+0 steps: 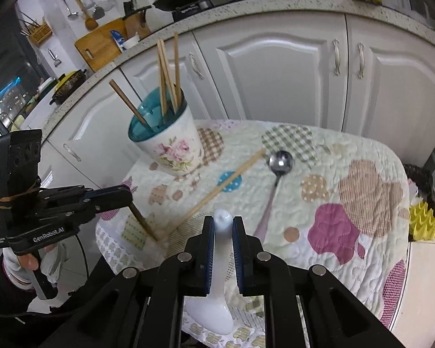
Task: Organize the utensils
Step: 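Carry the chopstick and white spoon to the holder and lower them in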
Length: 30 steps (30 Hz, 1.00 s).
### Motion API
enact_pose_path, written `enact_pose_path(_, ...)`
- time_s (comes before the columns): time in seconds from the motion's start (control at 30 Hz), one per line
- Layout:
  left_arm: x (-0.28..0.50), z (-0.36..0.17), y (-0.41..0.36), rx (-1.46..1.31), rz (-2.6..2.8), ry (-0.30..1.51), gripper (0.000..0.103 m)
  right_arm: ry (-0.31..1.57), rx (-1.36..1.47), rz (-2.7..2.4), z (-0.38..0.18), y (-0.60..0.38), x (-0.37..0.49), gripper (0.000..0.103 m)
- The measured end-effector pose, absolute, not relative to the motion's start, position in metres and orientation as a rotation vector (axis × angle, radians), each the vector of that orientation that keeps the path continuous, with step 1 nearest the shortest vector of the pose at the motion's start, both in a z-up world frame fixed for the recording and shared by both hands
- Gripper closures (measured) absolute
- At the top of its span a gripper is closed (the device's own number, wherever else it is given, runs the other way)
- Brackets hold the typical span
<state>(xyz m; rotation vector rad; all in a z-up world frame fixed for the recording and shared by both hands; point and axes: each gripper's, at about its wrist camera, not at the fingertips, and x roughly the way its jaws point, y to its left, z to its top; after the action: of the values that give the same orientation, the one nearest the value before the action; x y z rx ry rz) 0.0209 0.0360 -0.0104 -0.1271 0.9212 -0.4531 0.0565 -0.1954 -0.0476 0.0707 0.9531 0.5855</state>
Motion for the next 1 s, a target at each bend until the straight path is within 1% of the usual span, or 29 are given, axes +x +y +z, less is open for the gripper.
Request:
enact_pose_path(0.4,0.032,0.060,0.080,-0.164,-0.387,0.801,0.099,0.832,0.068,0.621,0.009,-0.175,0.076,0.091)
enact_pose_path(0.7,0.053,0.110,0.114,-0.162,-0.300,0.694,0.099,0.719,0.046,0.676,0.061,-0.126,0.114,0.091)
enact_pose_path(0.87,0.080,0.119,0.126,-0.161,-0.239,0.663,0.099,0.678,0.030,0.689,0.074,-0.090,0.138,0.091)
enact_pose_path(1.0,0.103,0.110,0.125,-0.124,-0.182,0.656,0.099,0.658,0.026,0.681,0.074,-0.066,0.157,0.091)
